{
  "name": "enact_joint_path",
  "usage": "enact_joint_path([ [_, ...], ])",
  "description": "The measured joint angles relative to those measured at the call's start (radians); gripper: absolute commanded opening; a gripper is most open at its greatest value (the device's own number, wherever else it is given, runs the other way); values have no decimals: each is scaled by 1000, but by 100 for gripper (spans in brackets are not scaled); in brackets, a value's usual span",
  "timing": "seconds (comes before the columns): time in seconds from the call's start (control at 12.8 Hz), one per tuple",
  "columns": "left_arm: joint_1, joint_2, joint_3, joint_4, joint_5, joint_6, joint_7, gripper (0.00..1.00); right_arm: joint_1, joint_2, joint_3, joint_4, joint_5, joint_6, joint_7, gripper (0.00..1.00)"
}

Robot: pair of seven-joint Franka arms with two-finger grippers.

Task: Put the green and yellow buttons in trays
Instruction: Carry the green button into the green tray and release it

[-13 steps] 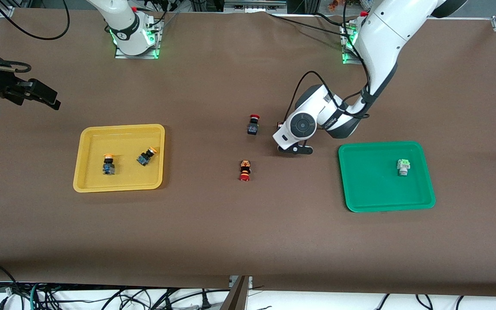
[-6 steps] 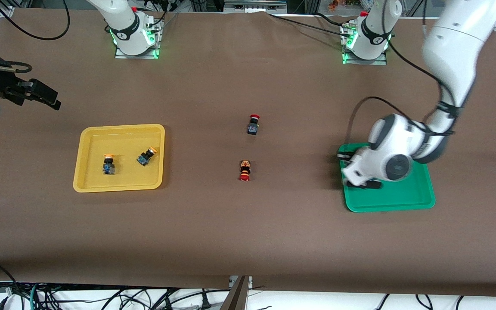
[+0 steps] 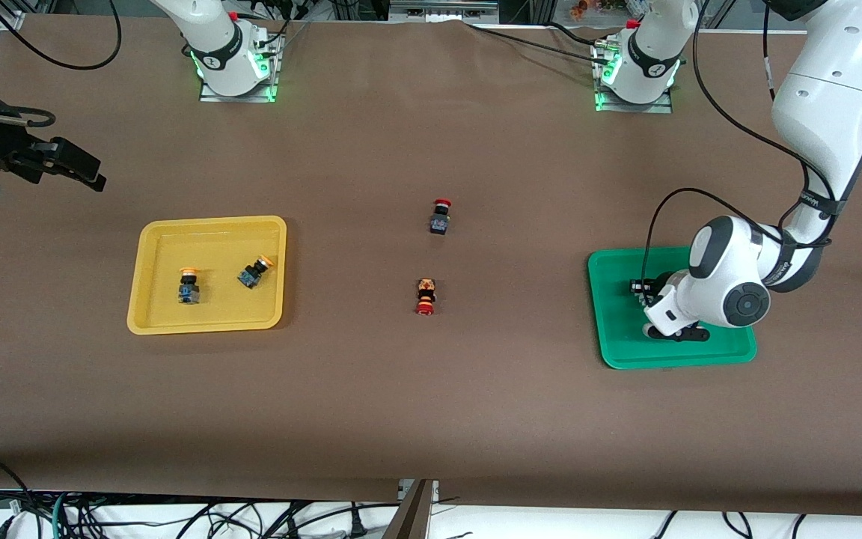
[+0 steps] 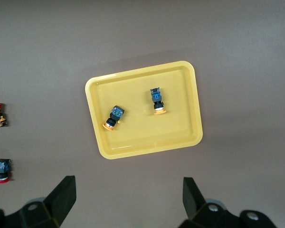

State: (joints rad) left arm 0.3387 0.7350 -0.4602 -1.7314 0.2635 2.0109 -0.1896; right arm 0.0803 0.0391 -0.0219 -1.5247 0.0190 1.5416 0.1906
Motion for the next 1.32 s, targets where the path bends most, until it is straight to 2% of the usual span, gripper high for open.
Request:
enact_joint_path([
  [0.08,-1,0,-2,1,0,-1,0,100,0,0,0,0,0,0,0,99],
  [0.23,1,-9,-18,21,0,-30,-1,100,0,0,0,0,0,0,0,99],
  [0.31,3,-19,-41,62,0,-84,-1,100,0,0,0,0,0,0,0,99],
  [0.47,-7,-48,-90,202,0,-252,-4,100,0,0,0,0,0,0,0,99],
  [0.62,-38,-79,-101,349,0,-400,-5,100,0,0,0,0,0,0,0,99],
  [0.78,-51,-95,-100,463,0,-480,-7,100,0,0,0,1,0,0,0,99],
  [1.01,-40,-127,-94,558,0,-508,-7,100,0,0,0,1,0,0,0,99],
  [1.32,-23,-245,-74,594,-7,-514,-7,100,0,1,1,2,0,0,0,99],
])
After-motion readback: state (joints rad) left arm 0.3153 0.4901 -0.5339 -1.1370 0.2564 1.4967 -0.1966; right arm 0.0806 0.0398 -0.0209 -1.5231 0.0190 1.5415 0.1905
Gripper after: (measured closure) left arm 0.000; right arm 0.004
